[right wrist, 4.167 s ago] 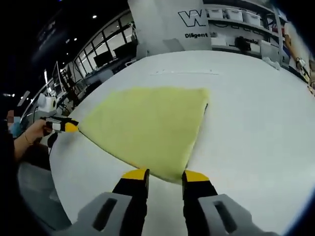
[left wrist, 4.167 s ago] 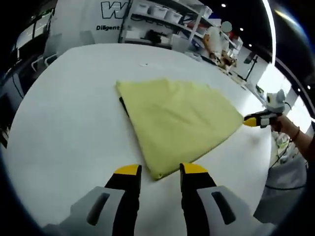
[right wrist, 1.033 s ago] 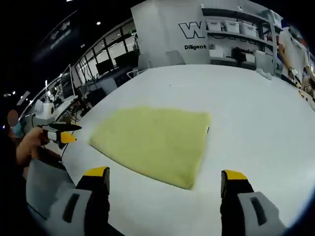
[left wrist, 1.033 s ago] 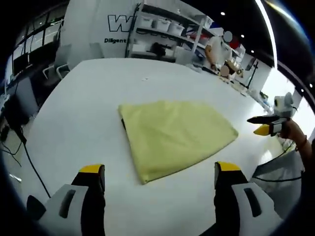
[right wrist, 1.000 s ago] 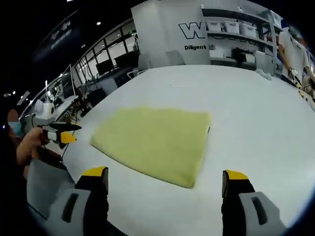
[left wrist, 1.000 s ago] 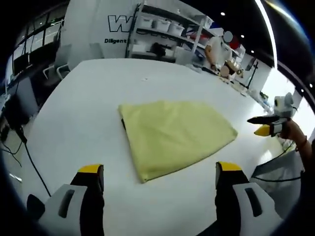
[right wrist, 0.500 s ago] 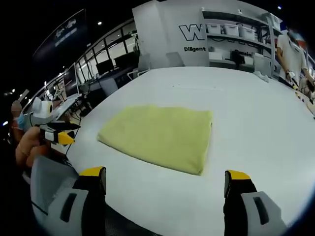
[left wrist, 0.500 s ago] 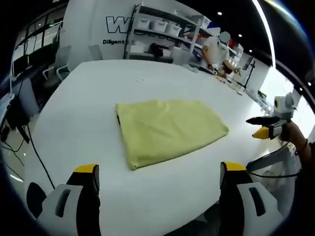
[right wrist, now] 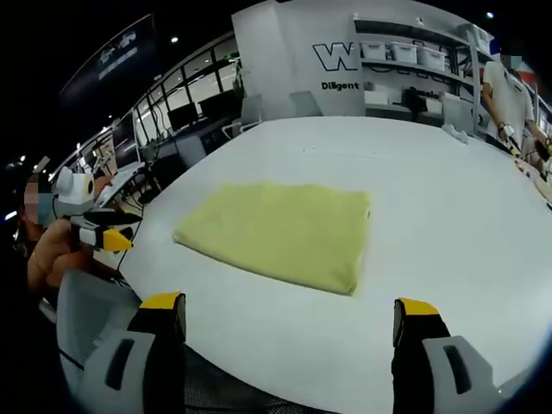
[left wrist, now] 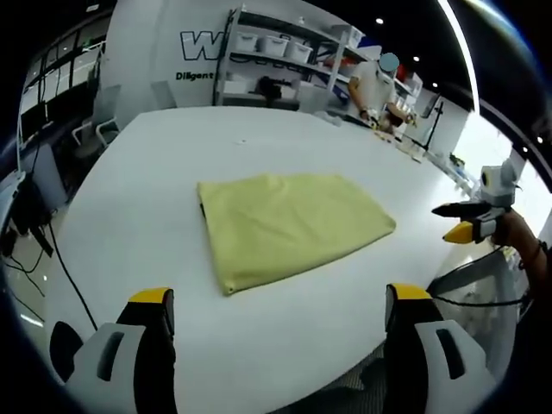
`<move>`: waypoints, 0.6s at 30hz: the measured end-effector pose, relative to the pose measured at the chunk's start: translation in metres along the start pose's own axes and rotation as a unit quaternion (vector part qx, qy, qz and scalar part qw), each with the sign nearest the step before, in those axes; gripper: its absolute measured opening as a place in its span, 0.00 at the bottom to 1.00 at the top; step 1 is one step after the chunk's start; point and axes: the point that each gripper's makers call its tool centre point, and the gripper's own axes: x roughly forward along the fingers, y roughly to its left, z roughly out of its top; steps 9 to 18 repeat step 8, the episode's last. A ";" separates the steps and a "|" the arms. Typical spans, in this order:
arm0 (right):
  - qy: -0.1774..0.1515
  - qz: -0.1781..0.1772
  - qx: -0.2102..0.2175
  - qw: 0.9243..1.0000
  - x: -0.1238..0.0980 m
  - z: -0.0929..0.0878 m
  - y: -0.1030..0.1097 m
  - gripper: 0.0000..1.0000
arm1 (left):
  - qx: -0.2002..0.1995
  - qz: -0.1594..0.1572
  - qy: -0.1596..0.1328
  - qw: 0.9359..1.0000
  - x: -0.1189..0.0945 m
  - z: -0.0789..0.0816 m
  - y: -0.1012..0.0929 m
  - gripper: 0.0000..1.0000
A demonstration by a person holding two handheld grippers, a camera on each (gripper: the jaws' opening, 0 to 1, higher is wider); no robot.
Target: Fold the garment on the visible template until the final outline fits inside the template.
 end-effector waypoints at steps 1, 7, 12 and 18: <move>0.000 0.000 0.000 1.000 0.000 0.000 0.001 0.99 | 0.000 0.000 0.000 1.000 0.000 0.000 0.000 0.99; -0.004 -0.002 -0.004 1.000 -0.003 0.001 0.000 0.99 | -0.002 0.001 0.000 1.000 -0.001 0.001 0.000 0.98; -0.006 -0.003 -0.004 1.000 -0.003 0.001 0.000 0.99 | 0.000 0.001 0.002 1.000 -0.001 0.000 0.000 0.98; -0.006 -0.003 -0.004 1.000 -0.003 0.001 0.000 0.99 | 0.000 0.001 0.002 1.000 -0.001 0.000 0.000 0.98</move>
